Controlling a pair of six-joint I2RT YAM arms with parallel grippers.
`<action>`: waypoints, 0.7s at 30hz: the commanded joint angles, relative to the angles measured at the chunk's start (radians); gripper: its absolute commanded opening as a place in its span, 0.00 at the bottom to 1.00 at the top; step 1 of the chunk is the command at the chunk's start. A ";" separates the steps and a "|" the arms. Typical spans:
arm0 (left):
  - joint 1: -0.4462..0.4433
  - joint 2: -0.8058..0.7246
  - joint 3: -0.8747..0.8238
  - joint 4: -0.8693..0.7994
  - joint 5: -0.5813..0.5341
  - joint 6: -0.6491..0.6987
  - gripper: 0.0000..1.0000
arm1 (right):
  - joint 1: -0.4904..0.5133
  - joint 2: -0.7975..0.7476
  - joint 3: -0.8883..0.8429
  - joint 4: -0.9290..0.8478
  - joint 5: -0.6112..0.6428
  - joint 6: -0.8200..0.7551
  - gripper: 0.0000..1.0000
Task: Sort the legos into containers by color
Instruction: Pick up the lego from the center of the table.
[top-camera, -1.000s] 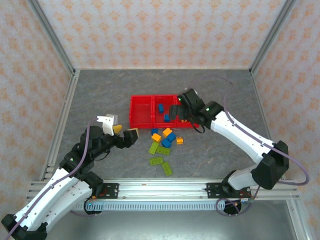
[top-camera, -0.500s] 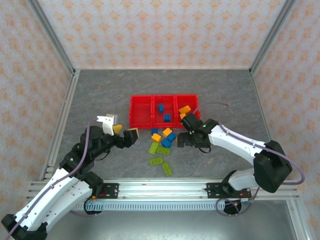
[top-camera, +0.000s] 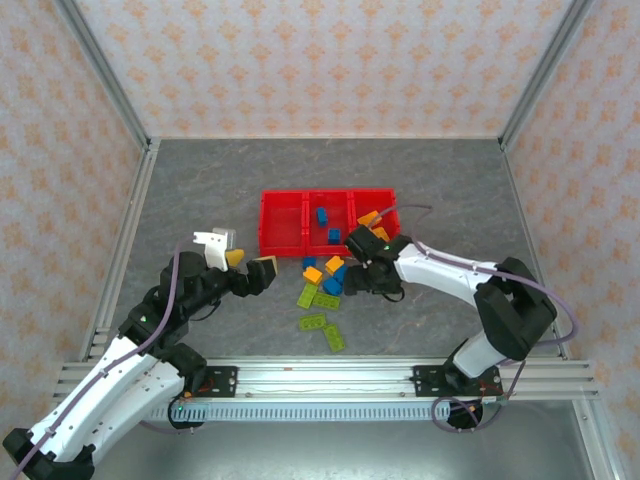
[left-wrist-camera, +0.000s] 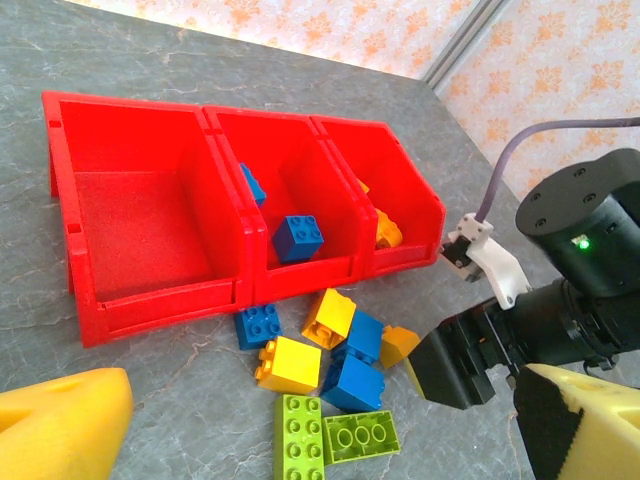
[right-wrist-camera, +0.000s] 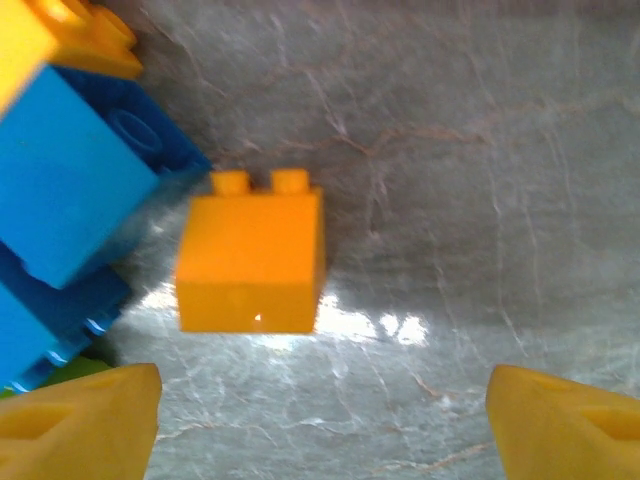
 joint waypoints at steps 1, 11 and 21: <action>-0.006 -0.013 -0.011 0.020 0.003 0.024 0.99 | 0.008 0.024 0.053 0.005 0.024 -0.019 0.80; -0.012 -0.016 -0.016 0.029 0.039 0.025 0.99 | 0.008 0.108 0.076 0.035 0.032 -0.035 0.64; -0.029 -0.003 -0.018 0.032 0.049 0.025 0.99 | 0.008 0.140 0.082 0.052 0.066 -0.035 0.49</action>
